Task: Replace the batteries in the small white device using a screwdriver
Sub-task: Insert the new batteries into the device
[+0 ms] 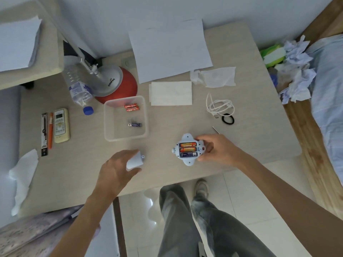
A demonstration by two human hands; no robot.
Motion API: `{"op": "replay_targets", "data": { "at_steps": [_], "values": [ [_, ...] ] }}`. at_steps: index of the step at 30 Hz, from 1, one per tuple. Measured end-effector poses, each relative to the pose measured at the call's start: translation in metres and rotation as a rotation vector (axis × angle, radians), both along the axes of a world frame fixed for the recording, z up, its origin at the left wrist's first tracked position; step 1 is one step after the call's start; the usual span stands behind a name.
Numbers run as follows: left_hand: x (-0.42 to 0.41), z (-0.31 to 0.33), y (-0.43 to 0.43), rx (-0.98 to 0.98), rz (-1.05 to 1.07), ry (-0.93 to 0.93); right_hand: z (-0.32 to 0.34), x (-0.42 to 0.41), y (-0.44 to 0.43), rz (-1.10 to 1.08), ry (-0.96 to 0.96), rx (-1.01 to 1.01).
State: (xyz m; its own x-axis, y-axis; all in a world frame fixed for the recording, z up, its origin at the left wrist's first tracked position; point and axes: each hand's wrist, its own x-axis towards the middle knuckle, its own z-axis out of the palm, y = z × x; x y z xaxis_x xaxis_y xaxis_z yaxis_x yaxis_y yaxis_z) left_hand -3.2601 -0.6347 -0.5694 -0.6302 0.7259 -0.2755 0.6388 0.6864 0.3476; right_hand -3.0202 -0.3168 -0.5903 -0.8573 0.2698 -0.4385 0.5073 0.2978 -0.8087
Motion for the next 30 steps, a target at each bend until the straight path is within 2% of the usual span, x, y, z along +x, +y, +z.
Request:
{"op": "replay_targets", "data": {
  "at_steps": [5,9,18,22,30],
  "values": [
    [0.001,-0.026,-0.014,0.034,0.014,0.016,-0.001,-0.001,0.002,0.001,0.015,-0.001],
    [0.005,-0.026,-0.007,0.087,0.066,-0.043,0.0,-0.002,0.003,0.017,0.013,-0.004],
    [0.06,0.022,0.09,0.343,-0.149,-0.207,0.001,-0.002,0.003,0.008,0.006,-0.013],
    [0.074,0.02,0.127,0.343,-0.266,-0.245,0.002,-0.001,0.003,-0.003,0.002,-0.024],
    [0.071,-0.001,0.134,0.324,-0.309,-0.264,0.0,-0.002,0.0,-0.019,-0.013,0.005]
  ]
}}
